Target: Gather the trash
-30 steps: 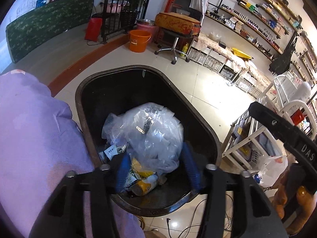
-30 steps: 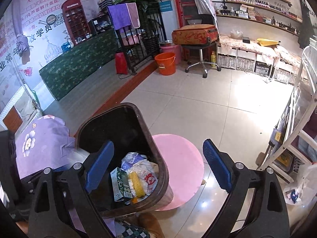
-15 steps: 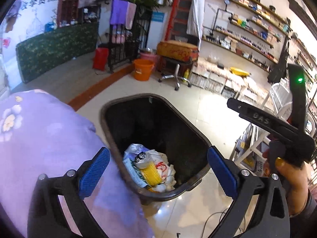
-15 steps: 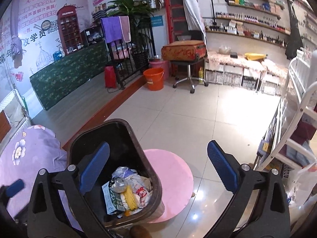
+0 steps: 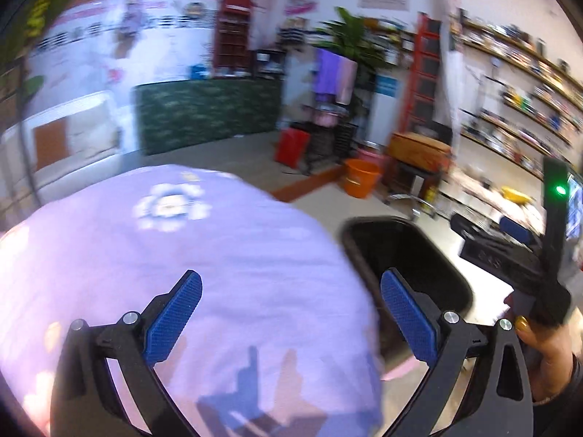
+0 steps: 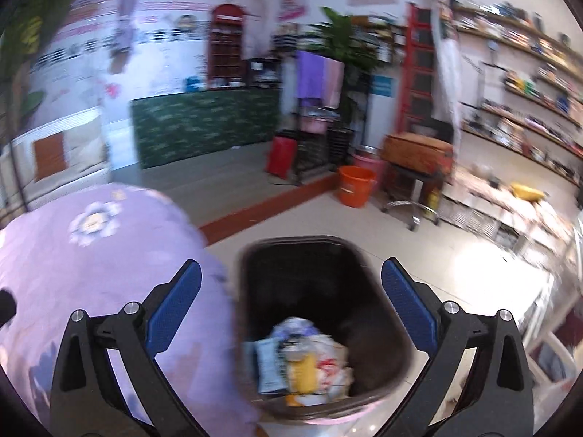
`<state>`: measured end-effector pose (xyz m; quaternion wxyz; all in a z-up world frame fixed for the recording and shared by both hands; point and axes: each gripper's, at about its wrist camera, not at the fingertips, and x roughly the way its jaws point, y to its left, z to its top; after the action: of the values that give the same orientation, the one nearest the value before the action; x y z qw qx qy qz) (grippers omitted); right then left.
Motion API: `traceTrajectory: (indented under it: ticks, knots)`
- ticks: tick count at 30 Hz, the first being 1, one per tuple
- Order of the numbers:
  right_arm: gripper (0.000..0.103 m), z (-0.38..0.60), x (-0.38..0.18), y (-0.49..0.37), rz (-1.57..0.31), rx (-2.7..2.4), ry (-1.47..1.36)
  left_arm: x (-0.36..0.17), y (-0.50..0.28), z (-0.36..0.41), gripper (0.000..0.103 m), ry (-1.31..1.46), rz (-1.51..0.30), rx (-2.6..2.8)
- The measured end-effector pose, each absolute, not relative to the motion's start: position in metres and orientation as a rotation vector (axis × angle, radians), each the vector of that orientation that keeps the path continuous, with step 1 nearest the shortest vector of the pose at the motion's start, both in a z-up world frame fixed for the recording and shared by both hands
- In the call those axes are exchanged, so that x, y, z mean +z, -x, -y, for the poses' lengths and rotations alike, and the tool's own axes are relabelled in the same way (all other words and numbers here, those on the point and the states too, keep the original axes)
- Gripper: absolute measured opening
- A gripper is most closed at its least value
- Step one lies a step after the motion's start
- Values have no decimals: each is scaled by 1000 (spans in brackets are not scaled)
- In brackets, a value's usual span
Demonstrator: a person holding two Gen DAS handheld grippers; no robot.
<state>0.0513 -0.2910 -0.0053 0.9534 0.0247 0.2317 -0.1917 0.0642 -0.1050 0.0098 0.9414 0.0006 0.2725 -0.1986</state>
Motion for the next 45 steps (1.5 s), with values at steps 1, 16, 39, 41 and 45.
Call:
traceTrajectory:
  ticks: [1, 16, 39, 41, 45]
  knots:
    - [97, 281, -5, -52, -472, -378, -42, 10, -64, 96, 97, 12, -555, -373]
    - [97, 154, 15, -36, -430, -45, -46, 20, -30, -23, 97, 135, -528, -36]
    - [97, 139, 31, -7, -381, -13, -30, 27, -7, -39, 97, 135, -486, 46]
    - [97, 139, 31, -6, -384, -13, -31, 27, -6, -39, 97, 135, -484, 44]
    - [97, 141, 31, -5, -393, -12, -36, 29, -6, -38, 97, 132, -478, 46]
